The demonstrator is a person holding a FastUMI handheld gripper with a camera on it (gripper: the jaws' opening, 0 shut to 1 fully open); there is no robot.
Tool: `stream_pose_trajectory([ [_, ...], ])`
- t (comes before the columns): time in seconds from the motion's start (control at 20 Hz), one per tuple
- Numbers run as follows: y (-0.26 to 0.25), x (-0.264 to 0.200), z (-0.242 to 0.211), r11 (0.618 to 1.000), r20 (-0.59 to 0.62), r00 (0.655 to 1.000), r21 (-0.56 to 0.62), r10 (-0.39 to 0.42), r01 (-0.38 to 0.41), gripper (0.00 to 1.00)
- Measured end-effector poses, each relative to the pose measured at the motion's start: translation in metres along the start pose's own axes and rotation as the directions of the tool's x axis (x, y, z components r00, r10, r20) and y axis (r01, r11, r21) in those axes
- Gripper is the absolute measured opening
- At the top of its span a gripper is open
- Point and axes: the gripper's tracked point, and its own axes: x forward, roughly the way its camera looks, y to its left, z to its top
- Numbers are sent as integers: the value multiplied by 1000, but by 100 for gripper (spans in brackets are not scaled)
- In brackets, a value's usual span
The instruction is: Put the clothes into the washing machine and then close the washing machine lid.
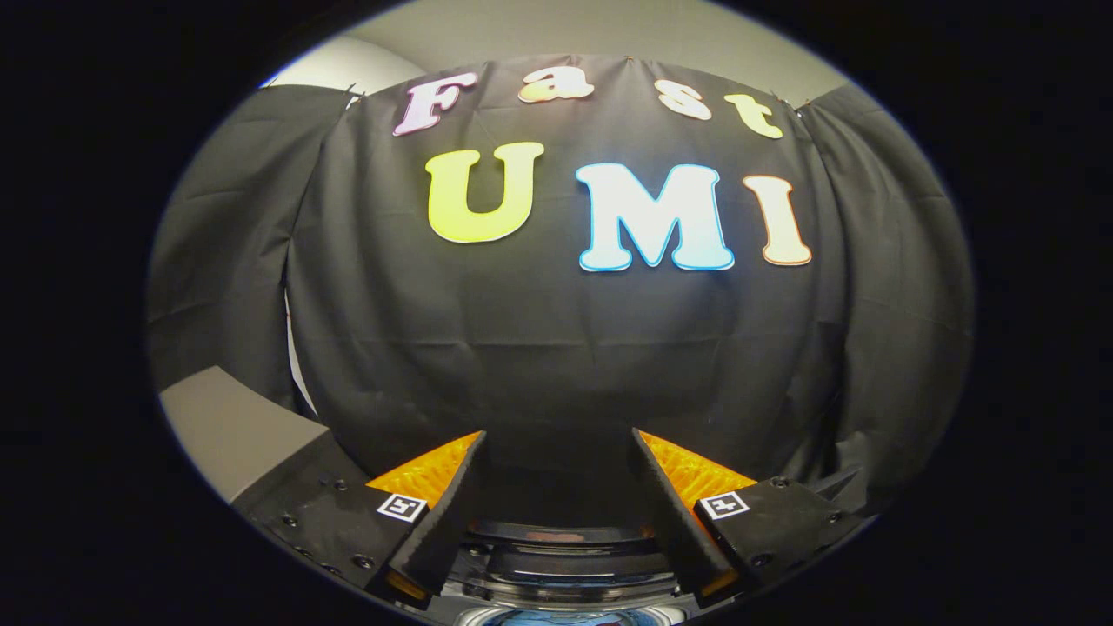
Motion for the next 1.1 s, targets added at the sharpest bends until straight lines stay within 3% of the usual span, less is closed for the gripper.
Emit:
stream_pose_trajectory([
  [0.55, 2, 0, -4, 999, 79, 997, 36, -5, 3, 98],
  [1.1, 9, -54, -22, 999, 129, 992, 32, -12, 8, 98],
])
